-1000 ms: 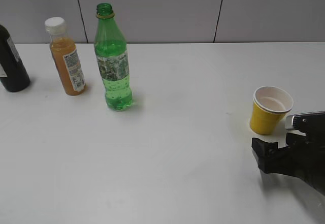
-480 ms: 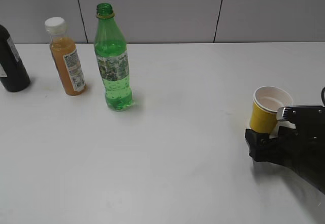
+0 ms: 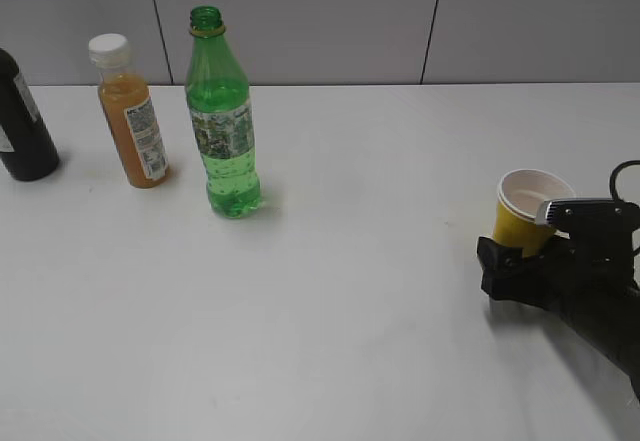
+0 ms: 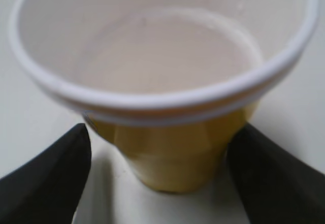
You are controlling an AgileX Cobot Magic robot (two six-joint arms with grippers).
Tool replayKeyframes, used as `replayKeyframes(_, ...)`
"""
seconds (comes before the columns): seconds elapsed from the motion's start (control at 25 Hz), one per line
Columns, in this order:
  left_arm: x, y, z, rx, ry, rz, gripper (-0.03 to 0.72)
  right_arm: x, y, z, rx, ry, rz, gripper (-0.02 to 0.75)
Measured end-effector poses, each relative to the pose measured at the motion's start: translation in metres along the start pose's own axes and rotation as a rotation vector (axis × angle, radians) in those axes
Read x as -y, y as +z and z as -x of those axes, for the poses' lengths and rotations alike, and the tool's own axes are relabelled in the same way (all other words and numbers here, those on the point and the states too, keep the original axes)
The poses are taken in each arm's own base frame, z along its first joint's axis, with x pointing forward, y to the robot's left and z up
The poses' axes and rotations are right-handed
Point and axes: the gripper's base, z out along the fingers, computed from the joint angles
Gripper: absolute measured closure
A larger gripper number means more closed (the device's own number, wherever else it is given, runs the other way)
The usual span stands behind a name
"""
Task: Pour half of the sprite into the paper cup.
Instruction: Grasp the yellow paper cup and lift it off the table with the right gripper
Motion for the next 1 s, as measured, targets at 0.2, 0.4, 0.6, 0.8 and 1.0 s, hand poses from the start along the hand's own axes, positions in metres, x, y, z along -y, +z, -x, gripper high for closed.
replayKeyframes(0.2,0.0,0.0,0.0,0.0,0.0,0.0,0.298,0.0,0.009,0.0,0.019,0.002,-0.002,0.109)
replayKeyframes(0.4,0.0,0.0,0.0,0.0,0.0,0.0,0.3,0.0,0.015,0.0,0.036,0.0,-0.005,0.122)
replayKeyframes(0.6,0.0,0.0,0.0,0.0,0.0,0.0,0.3,0.0,0.018,-0.003,0.053,-0.004,-0.007,0.154)
replayKeyframes(0.8,0.0,0.0,0.0,0.0,0.0,0.0,0.3,0.001,0.019,-0.003,0.056,-0.002,-0.015,0.197)
replayKeyframes(1.0,0.0,0.0,0.0,0.0,0.0,0.0,0.323,0.001,0.019,-0.003,0.056,-0.002,-0.015,0.275)
